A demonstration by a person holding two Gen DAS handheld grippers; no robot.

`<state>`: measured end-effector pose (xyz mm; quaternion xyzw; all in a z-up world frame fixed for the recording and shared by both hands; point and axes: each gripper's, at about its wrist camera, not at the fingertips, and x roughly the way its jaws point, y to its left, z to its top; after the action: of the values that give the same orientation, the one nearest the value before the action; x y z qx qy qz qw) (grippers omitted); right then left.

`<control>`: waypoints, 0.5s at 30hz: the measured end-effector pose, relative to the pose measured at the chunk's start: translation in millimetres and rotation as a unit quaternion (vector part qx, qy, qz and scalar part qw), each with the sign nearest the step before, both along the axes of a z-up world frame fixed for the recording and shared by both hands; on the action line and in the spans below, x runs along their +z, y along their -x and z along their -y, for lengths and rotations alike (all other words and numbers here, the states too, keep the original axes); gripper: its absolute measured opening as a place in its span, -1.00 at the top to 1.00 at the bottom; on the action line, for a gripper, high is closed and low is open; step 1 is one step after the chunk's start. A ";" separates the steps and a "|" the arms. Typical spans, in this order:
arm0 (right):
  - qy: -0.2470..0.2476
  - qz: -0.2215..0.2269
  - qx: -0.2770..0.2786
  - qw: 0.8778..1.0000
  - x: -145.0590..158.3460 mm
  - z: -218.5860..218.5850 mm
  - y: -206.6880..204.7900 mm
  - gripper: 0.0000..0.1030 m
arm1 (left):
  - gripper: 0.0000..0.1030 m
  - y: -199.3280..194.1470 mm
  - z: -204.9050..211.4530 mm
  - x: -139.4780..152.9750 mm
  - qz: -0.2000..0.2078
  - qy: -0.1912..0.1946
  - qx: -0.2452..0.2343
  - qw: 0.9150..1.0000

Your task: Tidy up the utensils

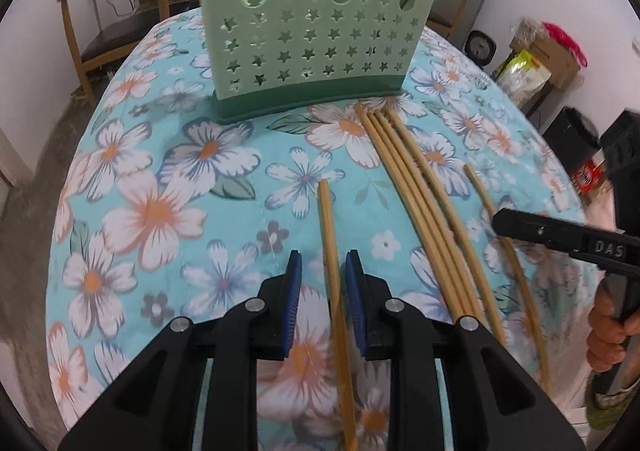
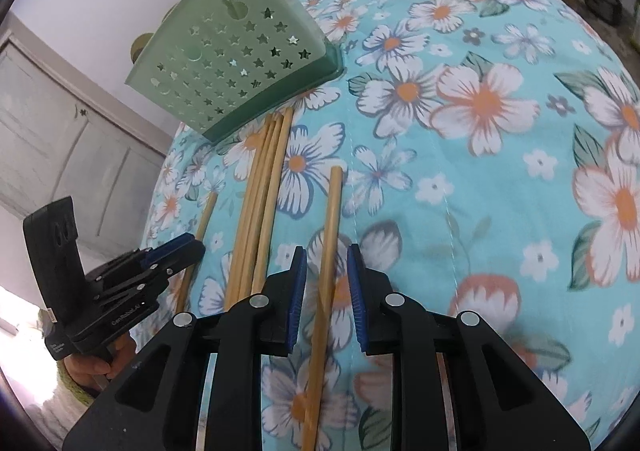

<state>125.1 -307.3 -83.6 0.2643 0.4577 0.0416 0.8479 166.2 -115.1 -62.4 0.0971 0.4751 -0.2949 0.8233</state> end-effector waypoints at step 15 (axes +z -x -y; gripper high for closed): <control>0.072 0.006 -0.002 0.997 -4.0 -14.0 -28.3 0.86 | 0.84 -8.5 35.8 -7.1 0.078 -0.072 -0.007 0.994</control>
<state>153.4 -293.3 -87.6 0.2029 0.4538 0.0083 0.8677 174.7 -150.9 -69.4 0.1819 0.4283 -0.2570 0.8470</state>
